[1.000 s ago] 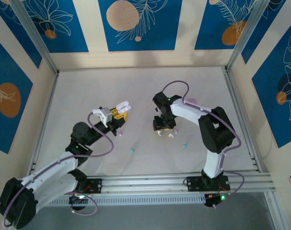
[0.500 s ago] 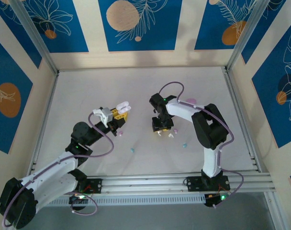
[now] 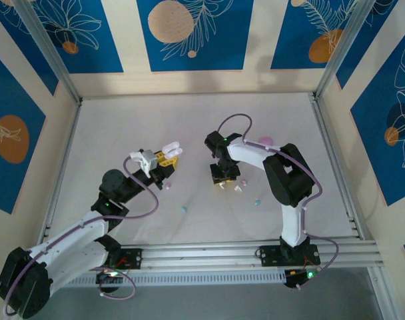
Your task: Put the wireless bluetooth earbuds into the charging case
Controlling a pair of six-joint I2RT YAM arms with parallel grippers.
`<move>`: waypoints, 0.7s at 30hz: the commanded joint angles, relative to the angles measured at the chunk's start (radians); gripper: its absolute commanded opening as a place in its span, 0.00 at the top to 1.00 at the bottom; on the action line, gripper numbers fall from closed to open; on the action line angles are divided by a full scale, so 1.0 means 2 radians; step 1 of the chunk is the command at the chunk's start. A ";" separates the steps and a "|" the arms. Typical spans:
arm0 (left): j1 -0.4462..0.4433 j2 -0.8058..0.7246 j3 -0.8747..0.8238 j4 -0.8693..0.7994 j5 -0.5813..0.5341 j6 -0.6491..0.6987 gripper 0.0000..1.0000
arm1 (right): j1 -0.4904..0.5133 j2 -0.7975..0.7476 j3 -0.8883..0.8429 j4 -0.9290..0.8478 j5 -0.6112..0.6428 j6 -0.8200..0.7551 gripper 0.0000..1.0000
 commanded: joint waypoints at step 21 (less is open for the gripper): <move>-0.005 -0.001 0.011 -0.005 -0.002 -0.005 1.00 | 0.020 0.004 0.002 -0.027 0.014 0.025 0.64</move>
